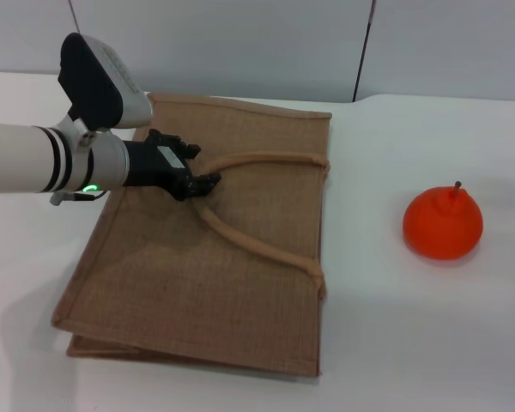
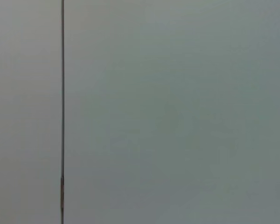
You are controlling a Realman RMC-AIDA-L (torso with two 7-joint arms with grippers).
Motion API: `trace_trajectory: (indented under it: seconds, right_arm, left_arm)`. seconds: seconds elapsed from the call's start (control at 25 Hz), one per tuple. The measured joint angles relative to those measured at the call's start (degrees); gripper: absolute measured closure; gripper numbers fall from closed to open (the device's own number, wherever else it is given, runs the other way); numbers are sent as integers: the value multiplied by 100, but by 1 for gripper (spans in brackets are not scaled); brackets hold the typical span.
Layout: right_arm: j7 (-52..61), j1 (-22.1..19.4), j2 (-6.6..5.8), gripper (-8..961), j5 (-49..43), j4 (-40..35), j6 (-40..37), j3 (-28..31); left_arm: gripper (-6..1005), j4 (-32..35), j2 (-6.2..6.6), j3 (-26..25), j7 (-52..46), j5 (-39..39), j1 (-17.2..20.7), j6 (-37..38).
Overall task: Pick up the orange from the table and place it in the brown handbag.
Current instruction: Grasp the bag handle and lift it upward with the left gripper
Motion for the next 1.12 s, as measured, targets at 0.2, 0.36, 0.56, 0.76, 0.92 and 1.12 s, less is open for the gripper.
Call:
trace_trajectory:
  seconds: [0.2, 0.36, 0.56, 0.76, 0.92, 1.12]
  right_arm:
    - [0, 0, 0, 60, 0, 0, 0, 0]
    - [0, 0, 0, 60, 0, 0, 0, 0]
    - [0, 0, 0, 60, 0, 1, 0, 0]
    - [0, 0, 0, 60, 0, 0, 0, 0]
    - [0, 0, 0, 60, 0, 0, -1, 0]
    - [0, 0, 0, 60, 0, 0, -1, 0]
  left_arm:
    - [406, -16, -1, -2, 23, -10, -1, 10]
    - [408, -28, -3, -3, 23, -15, -1, 110]
    - [411, -79, -9, -3, 30, -18, 0, 198]
    - [425, -178, -11, 6, 87, -20, -12, 309]
    - [499, -246, -17, 16, 156, -132, -49, 326]
    - [573, -286, -17, 13, 215, -309, -66, 435]
